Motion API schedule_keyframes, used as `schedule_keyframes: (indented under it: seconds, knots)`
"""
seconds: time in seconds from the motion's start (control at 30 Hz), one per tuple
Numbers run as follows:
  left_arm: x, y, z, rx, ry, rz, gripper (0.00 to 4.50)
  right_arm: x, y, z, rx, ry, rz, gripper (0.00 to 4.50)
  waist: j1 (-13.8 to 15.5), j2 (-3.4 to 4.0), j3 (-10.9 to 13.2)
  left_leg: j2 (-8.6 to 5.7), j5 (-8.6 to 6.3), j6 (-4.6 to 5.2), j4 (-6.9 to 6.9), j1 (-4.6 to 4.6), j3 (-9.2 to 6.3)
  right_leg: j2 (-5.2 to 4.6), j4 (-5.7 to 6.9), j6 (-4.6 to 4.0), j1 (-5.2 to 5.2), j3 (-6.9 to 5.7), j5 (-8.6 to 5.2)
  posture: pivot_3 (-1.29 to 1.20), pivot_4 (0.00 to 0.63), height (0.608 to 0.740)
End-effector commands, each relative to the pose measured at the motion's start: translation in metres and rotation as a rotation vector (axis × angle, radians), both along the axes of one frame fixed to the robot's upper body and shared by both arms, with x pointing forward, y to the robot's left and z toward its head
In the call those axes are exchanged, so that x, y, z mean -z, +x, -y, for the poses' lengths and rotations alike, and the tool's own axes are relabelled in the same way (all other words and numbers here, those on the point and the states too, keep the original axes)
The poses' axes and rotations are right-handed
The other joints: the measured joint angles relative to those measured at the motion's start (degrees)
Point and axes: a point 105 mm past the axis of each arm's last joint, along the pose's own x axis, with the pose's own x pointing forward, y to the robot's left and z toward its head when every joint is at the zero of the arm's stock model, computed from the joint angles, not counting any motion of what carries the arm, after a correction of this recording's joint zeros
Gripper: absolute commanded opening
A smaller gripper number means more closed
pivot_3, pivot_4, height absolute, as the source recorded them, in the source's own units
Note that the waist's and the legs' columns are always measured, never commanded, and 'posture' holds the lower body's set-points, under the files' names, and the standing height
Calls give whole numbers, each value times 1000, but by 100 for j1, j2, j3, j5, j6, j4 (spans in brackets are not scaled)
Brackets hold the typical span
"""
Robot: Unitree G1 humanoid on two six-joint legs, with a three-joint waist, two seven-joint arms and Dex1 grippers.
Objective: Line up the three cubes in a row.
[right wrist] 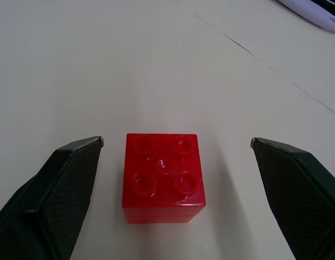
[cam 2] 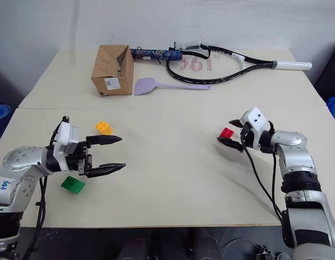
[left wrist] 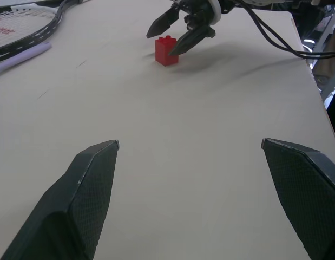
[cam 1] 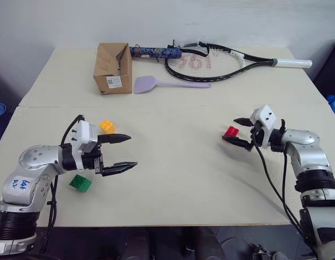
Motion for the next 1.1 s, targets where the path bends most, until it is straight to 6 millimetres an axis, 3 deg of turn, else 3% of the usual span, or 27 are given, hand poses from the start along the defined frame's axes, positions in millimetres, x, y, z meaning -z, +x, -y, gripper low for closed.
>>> schedule_keyframes:
  seconds: [0.03, 0.1, 0.3, 0.43, 0.57, 0.67, 0.83, 1.03, 1.1]
  knots:
    - [-7, -4, 2, 12, 10, 51, 4500, -9, 4, -2, 3, 28, 45, 4114, -5, 0, 0, 1, 0, -1, 0, 0, 0, 1, 0, 0, 0, 0, 0, 0, 150, 740]
    - [-7, -3, 1, 12, 15, 57, 4500, -6, -2, -8, -51, 30, 37, 3606, -13, 0, 0, 1, 0, -1, 0, -1, -1, 1, 0, 0, 0, -1, 0, 0, 150, 740]
    - [-2, -3, 2, 19, 17, 56, 4500, -8, -9, -9, -121, 23, 47, 1526, -30, 0, 0, 1, 1, -1, 0, -1, -2, 1, 0, 1, 1, -2, 0, 0, 150, 740]
    - [0, -5, 5, 36, 28, 55, 4500, -23, -21, -24, -267, 27, 66, 1499, -42, 0, 0, 1, 1, -1, 0, -1, -2, 2, 1, 0, 0, -2, 0, 0, 150, 740]
    - [0, -4, 3, 38, 34, 55, 4500, -40, -57, -68, -597, -30, 82, 1499, -68, 1, 0, 4, 0, -2, 0, -2, -5, 4, 1, 1, 0, -3, 0, 0, 150, 740]
    - [1, -4, 1, 36, 36, 52, 4500, -23, -77, -86, -755, -154, 19, 1499, -82, 0, 0, 5, -1, -5, 0, 0, -11, 5, 0, 1, 3, -10, 0, 0, 150, 740]
    - [13, -6, -1, 40, 72, 48, 4500, 12, -79, -94, -796, -228, -23, 1499, -94, 0, 0, -2, -1, -4, 1, -2, -13, -2, -1, 0, 5, -16, 0, 0, 150, 740]
    - [14, -8, -1, 38, 69, 50, 4500, 19, -72, -99, -795, -212, -24, 1499, -105, 0, 0, 0, 0, -4, 9, -9, -20, -1, 1, 0, 4, -24, 0, 0, 150, 740]
    - [14, -8, -3, 31, 71, 50, 4500, 23, -75, -95, -781, -199, -130, 2241, -105, 0, 0, 0, 0, -4, 10, -12, -24, -1, 0, 0, 4, -28, 0, 0, 150, 740]
